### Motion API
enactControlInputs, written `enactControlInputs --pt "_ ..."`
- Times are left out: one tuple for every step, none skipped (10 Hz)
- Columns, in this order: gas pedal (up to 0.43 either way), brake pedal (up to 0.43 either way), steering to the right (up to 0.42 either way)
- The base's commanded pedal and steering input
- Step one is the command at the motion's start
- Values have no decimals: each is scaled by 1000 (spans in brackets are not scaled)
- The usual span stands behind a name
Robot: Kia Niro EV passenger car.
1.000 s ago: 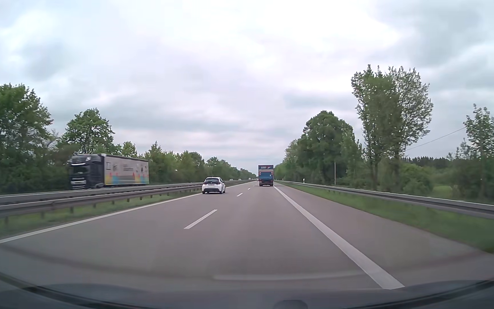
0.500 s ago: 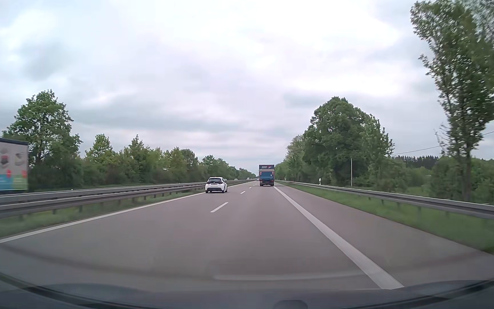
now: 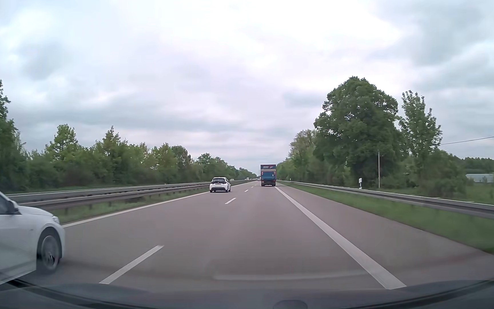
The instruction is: Follow the waypoints while adhering to traffic rules and regulations
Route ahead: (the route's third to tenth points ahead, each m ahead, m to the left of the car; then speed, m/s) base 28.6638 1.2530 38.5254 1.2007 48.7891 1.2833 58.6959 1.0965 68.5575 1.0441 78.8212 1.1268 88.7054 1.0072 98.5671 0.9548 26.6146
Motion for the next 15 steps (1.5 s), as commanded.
enactControlInputs --pt "177 0 -3" --pt "177 0 -3" --pt "177 0 -3" --pt "177 0 -3" --pt "177 0 -3" --pt "177 0 -3" --pt "177 0 -3" --pt "177 0 -3" --pt "177 0 -4" --pt "177 0 -5" --pt "177 0 -5" --pt "177 0 -7" --pt "177 0 -7" --pt "177 0 -7" --pt "177 0 -7"
